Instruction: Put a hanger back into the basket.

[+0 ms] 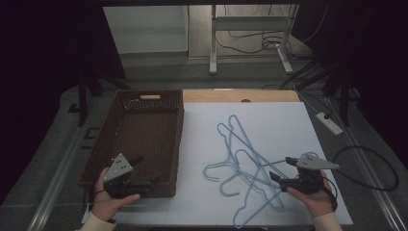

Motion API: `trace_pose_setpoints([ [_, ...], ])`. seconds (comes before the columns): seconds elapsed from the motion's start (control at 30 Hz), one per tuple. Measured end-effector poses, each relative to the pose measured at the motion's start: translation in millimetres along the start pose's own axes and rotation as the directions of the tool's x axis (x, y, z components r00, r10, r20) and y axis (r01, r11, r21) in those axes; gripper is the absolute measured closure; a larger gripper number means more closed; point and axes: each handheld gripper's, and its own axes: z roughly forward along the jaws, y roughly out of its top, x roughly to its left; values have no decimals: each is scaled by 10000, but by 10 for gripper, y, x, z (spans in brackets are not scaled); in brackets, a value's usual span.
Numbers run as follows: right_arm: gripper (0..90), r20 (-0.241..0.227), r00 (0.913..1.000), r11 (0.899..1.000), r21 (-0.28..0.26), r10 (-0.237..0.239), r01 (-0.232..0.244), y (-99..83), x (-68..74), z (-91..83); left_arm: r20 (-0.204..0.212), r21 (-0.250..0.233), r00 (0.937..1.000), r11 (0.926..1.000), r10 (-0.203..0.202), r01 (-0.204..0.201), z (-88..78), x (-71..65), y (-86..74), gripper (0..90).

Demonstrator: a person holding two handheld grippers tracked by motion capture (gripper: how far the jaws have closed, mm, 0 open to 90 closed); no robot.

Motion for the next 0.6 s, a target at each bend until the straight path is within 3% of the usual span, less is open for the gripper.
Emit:
trace_pose_setpoints([
  [0.6, 166, -86, 10000, 10000, 54, 33, -33, 27, -21, 35, -2, -116, 9999, 9998, -136, 136, -17, 14, 16, 160],
])
